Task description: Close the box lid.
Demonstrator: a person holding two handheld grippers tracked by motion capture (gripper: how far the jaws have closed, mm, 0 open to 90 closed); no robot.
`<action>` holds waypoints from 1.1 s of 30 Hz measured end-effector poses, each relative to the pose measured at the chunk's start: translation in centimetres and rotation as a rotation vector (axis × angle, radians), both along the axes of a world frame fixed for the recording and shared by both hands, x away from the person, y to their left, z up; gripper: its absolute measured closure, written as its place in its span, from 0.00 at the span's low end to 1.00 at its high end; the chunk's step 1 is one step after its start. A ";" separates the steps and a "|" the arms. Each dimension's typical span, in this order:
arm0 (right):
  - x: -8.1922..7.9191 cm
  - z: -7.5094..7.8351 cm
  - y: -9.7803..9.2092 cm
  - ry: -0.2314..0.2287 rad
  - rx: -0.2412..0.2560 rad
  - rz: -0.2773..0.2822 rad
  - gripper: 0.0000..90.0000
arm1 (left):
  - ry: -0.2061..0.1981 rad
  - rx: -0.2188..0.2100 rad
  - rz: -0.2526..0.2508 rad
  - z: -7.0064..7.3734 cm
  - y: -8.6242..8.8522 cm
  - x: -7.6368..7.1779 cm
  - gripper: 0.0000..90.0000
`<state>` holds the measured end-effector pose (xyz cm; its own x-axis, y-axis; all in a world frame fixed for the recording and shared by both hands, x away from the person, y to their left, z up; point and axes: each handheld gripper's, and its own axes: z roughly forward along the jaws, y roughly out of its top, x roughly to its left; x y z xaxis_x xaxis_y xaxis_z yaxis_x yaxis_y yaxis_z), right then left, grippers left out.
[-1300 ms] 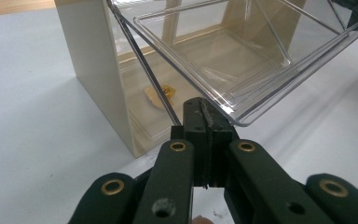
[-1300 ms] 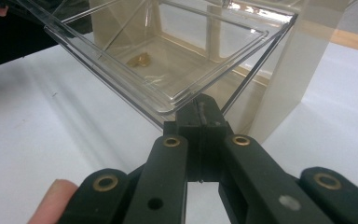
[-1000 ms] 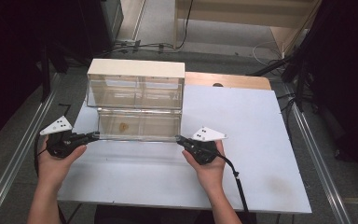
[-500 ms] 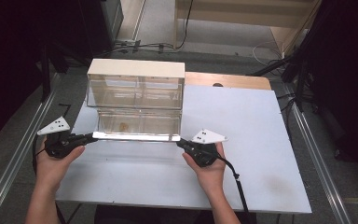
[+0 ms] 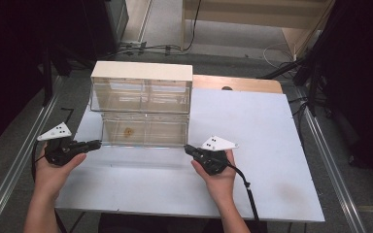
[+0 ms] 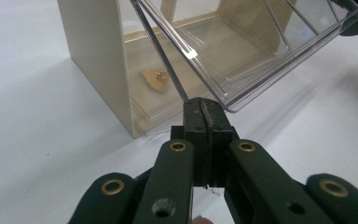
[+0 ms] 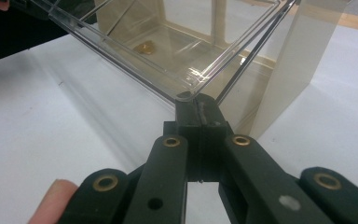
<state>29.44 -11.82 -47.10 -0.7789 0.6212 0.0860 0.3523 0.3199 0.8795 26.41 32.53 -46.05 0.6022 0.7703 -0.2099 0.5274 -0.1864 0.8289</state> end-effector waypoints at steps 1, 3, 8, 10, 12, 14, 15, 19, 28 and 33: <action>0.0 0.0 0.0 0.000 -0.001 0.000 0.97 | 0.001 0.002 0.000 0.0 0.0 0.0 1.00; -0.1 -0.1 0.0 0.000 -0.005 -0.002 0.97 | 0.005 0.003 -0.001 0.0 0.0 0.0 1.00; -0.1 -0.2 -0.1 0.002 -0.008 -0.006 0.97 | 0.010 0.013 0.003 -0.1 0.1 0.0 1.00; -0.1 -0.3 -0.2 0.005 -0.007 -0.008 0.97 | 0.011 0.012 0.005 -0.2 0.1 0.0 1.00; -0.1 -0.3 -0.2 0.006 -0.008 -0.005 0.97 | 0.013 0.012 0.008 -0.2 0.1 0.0 1.00; -0.1 -0.4 -0.3 0.010 -0.005 -0.003 0.97 | 0.014 0.018 0.010 -0.2 0.1 0.0 1.00; -0.1 -0.5 -0.3 0.011 -0.005 -0.002 0.97 | 0.016 0.019 0.010 -0.3 0.1 0.0 1.00; -0.2 -0.6 -0.4 0.013 -0.008 -0.004 0.97 | 0.020 0.028 0.011 -0.4 0.1 0.0 1.00; -0.3 -1.0 -0.6 0.018 -0.013 -0.008 0.97 | 0.024 0.038 0.014 -0.5 0.1 0.0 1.00; -0.3 -1.1 -0.7 0.024 -0.018 -0.015 0.97 | 0.036 0.068 0.015 -0.6 0.0 0.1 1.00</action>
